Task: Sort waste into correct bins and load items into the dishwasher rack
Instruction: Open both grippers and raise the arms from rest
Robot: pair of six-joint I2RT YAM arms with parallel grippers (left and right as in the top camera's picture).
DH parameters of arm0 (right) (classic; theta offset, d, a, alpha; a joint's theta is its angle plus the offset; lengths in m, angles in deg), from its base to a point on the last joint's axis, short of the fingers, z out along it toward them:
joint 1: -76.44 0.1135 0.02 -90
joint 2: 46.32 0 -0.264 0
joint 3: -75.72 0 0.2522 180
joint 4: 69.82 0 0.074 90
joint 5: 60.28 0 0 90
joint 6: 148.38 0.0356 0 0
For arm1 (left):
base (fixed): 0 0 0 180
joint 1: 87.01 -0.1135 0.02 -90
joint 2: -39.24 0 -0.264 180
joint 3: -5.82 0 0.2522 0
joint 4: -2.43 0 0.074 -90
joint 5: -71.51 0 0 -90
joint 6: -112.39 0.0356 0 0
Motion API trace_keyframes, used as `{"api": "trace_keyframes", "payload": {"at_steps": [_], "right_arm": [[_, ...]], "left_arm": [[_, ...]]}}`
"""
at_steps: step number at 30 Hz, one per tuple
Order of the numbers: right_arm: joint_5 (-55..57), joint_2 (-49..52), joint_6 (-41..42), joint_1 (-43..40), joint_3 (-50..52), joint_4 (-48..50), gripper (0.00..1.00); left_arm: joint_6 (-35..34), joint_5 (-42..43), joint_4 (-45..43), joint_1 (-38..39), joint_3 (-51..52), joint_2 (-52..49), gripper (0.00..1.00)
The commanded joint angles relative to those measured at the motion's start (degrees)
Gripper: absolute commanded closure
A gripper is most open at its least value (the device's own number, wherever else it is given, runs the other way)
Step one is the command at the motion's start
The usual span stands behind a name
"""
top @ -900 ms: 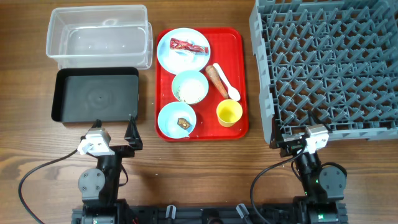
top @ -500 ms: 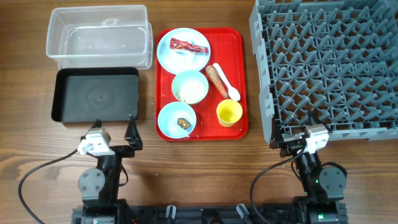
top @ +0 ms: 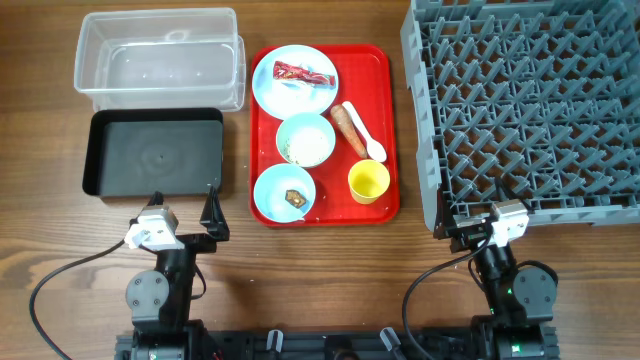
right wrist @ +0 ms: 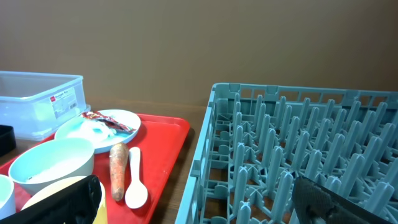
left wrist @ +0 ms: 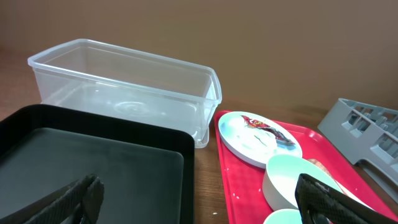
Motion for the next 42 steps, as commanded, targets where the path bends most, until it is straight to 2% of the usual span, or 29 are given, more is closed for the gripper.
{"api": "trace_keyframes", "payload": {"at_steps": [1, 29, 33, 38, 42], "right_arm": [[0.4, 0.1, 0.8, 0.0, 0.1, 0.3, 0.0], [0.5, 0.1, 0.9, 0.0, 0.1, 0.7, 0.0], [0.1, 0.1, 1.0, 0.0, 0.1, 4.9, 0.0], [-3.4, 0.1, 1.1, 0.0, 0.1, 16.9, 0.0], [-3.4, 0.1, 1.1, 0.0, 0.1, 22.3, 0.0]], "left_arm": [[0.9, -0.8, 0.2, -0.4, 0.3, 0.0, 0.0], [0.9, -0.5, 0.2, -0.4, 0.3, 0.0, 0.0], [0.4, 1.7, -0.1, -0.3, 0.3, 0.0, 0.0], [0.4, 7.8, -1.3, -0.3, 0.3, 0.0, 0.0], [-1.3, 11.1, -6.4, -0.4, 0.2, 0.0, 0.0]]}}
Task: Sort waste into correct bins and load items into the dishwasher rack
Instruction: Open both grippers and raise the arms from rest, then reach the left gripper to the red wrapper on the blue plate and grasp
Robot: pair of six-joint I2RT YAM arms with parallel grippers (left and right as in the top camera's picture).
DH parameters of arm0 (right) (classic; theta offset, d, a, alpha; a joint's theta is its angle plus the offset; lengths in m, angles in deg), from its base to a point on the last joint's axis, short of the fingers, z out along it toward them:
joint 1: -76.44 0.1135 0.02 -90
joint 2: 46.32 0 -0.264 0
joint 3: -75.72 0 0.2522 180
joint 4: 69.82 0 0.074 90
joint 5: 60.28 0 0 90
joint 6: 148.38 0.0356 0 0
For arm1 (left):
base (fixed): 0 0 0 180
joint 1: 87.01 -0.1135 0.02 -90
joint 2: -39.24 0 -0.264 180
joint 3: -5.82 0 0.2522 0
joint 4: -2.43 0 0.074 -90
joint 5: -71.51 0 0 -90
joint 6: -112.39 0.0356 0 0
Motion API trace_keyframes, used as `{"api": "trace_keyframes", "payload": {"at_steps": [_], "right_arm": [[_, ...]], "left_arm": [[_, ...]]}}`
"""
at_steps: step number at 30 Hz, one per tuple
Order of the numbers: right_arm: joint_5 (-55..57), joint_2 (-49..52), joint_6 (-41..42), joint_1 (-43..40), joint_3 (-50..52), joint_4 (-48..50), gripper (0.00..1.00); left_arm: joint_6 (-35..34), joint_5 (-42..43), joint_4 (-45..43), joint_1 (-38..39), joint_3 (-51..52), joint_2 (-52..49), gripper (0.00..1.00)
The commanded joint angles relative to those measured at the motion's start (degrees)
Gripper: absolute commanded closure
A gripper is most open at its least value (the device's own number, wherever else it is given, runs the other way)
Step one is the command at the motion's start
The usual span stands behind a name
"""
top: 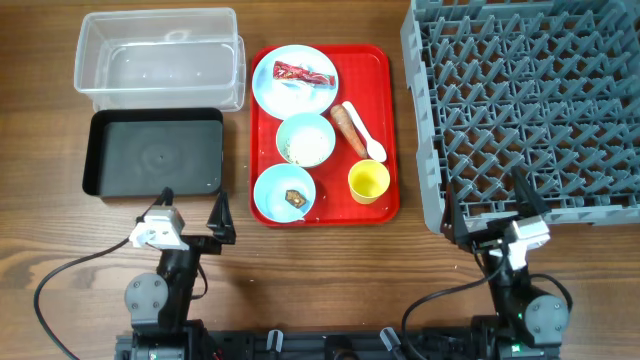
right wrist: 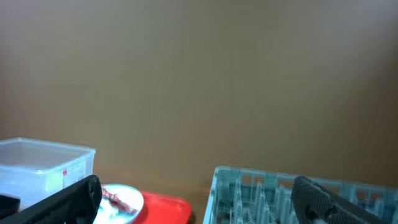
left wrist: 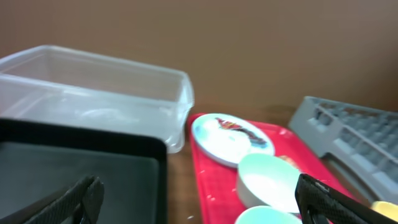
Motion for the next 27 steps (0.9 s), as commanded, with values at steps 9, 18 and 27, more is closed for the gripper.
{"api": "trace_keyframes", "payload": {"at_steps": [9, 18, 27], "right_arm": [[-3.1, 0.4, 1.7, 0.0, -4.2, 3.0, 0.0], [-14.4, 16.5, -1.3, 0.0, -19.7, 2.3, 0.0], [-20.4, 42.6, -4.5, 0.0, -43.9, -19.3, 0.0]], "left_arm": [[-4.0, 6.6, -5.5, -0.3, -7.8, -1.0, 0.0], [-3.4, 10.4, 5.4, -0.3, -32.1, -27.1, 0.0], [-1.8, 11.1, 33.0, 1.3, -67.8, -64.8, 0.0]]}}
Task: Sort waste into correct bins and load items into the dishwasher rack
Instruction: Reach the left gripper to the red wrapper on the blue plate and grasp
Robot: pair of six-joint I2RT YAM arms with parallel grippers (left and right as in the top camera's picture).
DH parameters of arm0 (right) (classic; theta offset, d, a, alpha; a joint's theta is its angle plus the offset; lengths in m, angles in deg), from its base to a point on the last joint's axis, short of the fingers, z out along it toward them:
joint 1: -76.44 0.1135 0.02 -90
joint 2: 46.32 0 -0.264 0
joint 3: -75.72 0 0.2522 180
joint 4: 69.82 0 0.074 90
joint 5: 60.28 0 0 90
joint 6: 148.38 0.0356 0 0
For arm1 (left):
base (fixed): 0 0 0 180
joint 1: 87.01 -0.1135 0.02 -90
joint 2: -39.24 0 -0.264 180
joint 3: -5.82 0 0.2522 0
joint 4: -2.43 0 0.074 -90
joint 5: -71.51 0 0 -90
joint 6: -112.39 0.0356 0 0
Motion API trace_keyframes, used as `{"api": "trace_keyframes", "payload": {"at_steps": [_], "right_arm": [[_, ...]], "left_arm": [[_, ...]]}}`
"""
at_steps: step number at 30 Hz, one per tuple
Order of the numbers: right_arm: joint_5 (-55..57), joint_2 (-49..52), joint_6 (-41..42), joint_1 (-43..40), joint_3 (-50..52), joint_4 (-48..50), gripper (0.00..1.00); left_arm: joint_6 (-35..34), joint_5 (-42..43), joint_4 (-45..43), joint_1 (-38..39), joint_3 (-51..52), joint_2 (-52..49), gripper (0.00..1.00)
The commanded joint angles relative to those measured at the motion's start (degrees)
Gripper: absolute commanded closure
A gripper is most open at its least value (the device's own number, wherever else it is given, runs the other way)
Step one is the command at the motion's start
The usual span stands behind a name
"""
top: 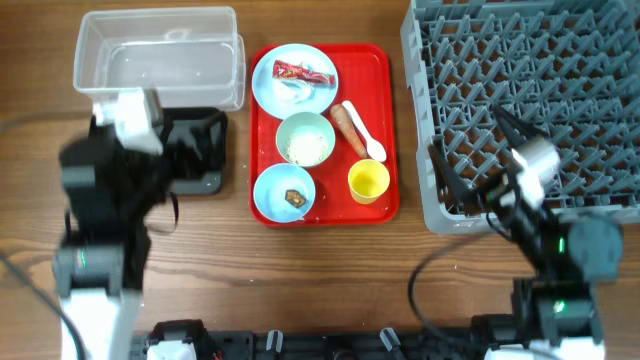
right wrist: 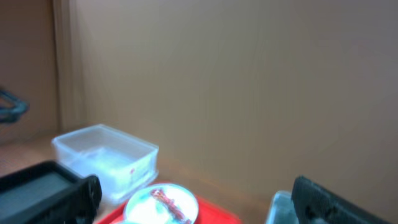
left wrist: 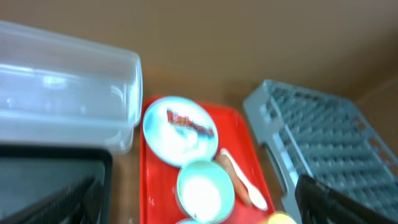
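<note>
A red tray (top: 385, 100) holds a plate with a red wrapper (top: 293, 78), a bowl with crumbs (top: 305, 140), a bowl with a dark scrap (top: 285, 192), a yellow cup (top: 368, 181), a carrot (top: 348, 126) and a white spoon (top: 366, 140). My left gripper (top: 195, 150) hangs open and empty above the black bin (top: 200, 182). In the left wrist view the plate (left wrist: 180, 127), the crumb bowl (left wrist: 204, 190) and the carrot (left wrist: 231, 173) lie below. My right gripper (top: 475, 150) is open and empty over the grey rack's (top: 520, 60) front left part.
A clear plastic bin (top: 160, 55) stands behind the black bin, also seen as the clear bin (right wrist: 106, 152) in the right wrist view. The rack (left wrist: 323, 143) fills the right side of the table. Bare wooden table (top: 320, 280) lies in front of the tray.
Both arms have risen from the table's front edge. The left gripper is now above the black bin, the right above the rack's front left. Nothing on the tray has moved.
Both grippers first sat low and open at the table's front edge, facing the bins and the rack. Then the right one pointed higher and the left had turned toward the tray. Now both hang raised and open over the black bin and the rack.
</note>
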Motion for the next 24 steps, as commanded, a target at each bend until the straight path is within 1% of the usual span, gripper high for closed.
{"api": "trace_keyframes", "payload": {"at_steps": [1, 3, 6, 8, 9, 10, 12, 14, 15, 17, 18, 19, 20, 21, 22, 24], "right_arm": [[-2.3, 10.1, -4.5, 0.0, -12.7, -10.4, 0.0], [-0.6, 14.9, -5.8, 0.0, -19.2, -18.4, 0.0], [2.7, 22.9, -5.9, 0.0, -29.6, -31.5, 0.0], [3.0, 26.7, -5.9, 0.0, -33.7, -36.6, 0.0], [2.9, 28.5, -5.7, 0.0, -35.2, -38.1, 0.0], [2.3, 29.9, -5.2, 0.0, -35.5, -38.4, 0.0], [2.0, 31.5, -4.0, 0.0, -35.5, -38.9, 0.0], [1.0, 32.9, 2.1, 0.0, -35.5, -39.4, 0.0], [1.0, 33.7, 6.6, 0.0, -35.5, -39.7, 0.0], [1.0, 34.9, 8.1, 0.0, -35.5, -40.5, 0.0], [1.0, 35.3, 7.9, 0.0, -35.5, -40.8, 0.0], [1.0, 35.6, 7.9, 0.0, -35.5, -41.2, 0.0], [1.0, 35.8, 7.8, 0.0, -35.5, -41.5, 0.0], [1.1, 36.0, 7.7, 0.0, -35.5, -42.0, 0.0], [1.2, 36.0, 7.8, 0.0, -35.4, -42.6, 0.0], [1.2, 36.0, 7.7, 0.0, -35.4, -42.9, 0.0]], "left_arm": [[1.8, 0.0, 9.7, 2.3, -16.4, -15.6, 0.0], [4.2, -3.1, 15.8, 5.4, -25.7, -24.5, 0.0], [4.3, -14.5, 23.9, 11.5, -39.4, -37.3, 0.0], [4.3, -18.5, 26.8, 14.8, -45.9, -43.8, 0.0], [4.3, -18.7, 26.8, 16.1, -47.9, -46.3, 0.0], [4.3, -18.6, 24.0, 17.9, -49.0, -49.7, 0.0], [4.1, -18.6, 20.8, 20.1, -49.0, -53.2, 0.0], [4.1, -17.6, 19.9, 21.8, -49.0, -56.6, 0.0], [4.1, -17.0, 19.2, 22.5, -49.0, -58.1, 0.0], [4.1, -16.5, 14.1, 23.8, -49.0, -62.2, 0.01], [3.1, -16.9, 12.3, 23.8, -49.0, -63.3, 0.04], [-1.4, -19.5, 10.8, 23.8, -49.0, -64.2, 0.11], [-9.1, -24.7, 9.4, 23.8, -49.0, -65.5, 0.1], [-14.5, -28.7, 8.2, 23.8, -49.0, -66.8, 0.08], [-17.9, -30.8, 6.4, 23.8, -49.0, -68.6, 0.05], [-20.9, -31.0, 4.7, 23.8, -49.0, -71.1, 0.05]]}}
